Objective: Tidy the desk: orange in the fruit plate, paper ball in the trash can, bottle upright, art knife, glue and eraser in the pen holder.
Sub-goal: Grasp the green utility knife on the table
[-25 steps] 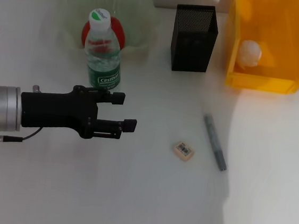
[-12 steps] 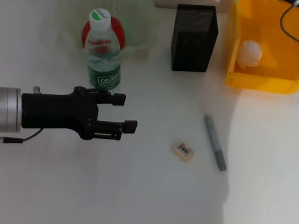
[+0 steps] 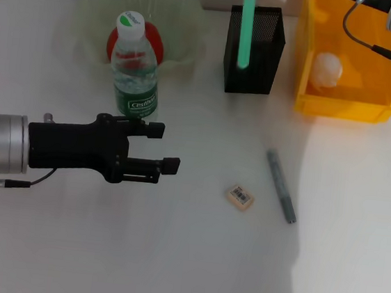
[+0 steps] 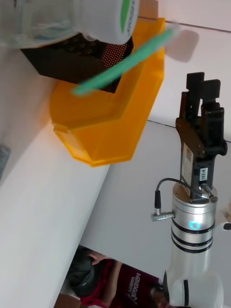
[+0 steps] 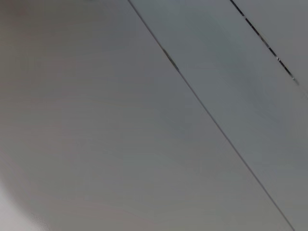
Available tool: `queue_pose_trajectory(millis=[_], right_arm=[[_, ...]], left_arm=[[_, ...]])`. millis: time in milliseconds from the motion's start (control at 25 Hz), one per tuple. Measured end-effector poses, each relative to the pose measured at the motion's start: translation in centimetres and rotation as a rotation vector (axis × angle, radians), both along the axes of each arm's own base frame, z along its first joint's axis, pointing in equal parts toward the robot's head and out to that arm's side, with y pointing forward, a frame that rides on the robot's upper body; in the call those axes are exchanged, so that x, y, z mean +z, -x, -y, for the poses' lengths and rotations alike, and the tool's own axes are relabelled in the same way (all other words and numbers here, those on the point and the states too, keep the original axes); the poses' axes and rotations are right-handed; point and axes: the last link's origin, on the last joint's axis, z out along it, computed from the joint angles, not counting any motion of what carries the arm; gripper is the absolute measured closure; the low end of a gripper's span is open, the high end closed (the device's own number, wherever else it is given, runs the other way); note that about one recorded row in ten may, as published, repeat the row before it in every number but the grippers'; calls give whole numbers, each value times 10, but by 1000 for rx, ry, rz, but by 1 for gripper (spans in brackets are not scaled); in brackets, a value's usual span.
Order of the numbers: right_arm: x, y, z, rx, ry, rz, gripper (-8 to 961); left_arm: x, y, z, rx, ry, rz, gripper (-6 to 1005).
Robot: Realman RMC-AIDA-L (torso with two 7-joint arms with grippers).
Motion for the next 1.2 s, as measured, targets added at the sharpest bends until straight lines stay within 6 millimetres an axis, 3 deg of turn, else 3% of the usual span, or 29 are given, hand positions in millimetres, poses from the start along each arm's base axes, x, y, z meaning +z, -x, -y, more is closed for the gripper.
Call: queue_pose_trajectory(millis=[160, 440, 720, 960, 1040, 1080, 1120, 1200], right_arm=[[0, 1, -1, 8, -2, 10, 542], [-1, -3, 5, 11, 5, -3, 378], [6, -8, 15, 44, 8, -17, 379], [24, -5, 28, 150, 63, 44, 379], [41, 5, 36, 232, 178, 193, 380], [41, 5, 36, 232, 178, 193, 380], [51, 12, 42, 263, 268, 351, 380], [55, 15, 46, 270, 313, 435, 381]], left_arm=[[0, 0, 0, 2, -2, 3, 209], [0, 1, 1, 6, 1, 1, 210], [0, 1, 0, 5, 1, 0, 210], [1, 0, -1, -2, 3, -2, 210], [2, -1, 1, -8, 21, 2, 211], [2, -1, 1, -8, 21, 2, 211], [2, -1, 3, -11, 34, 5, 211], [2, -1, 4, -14, 50, 1, 211]])
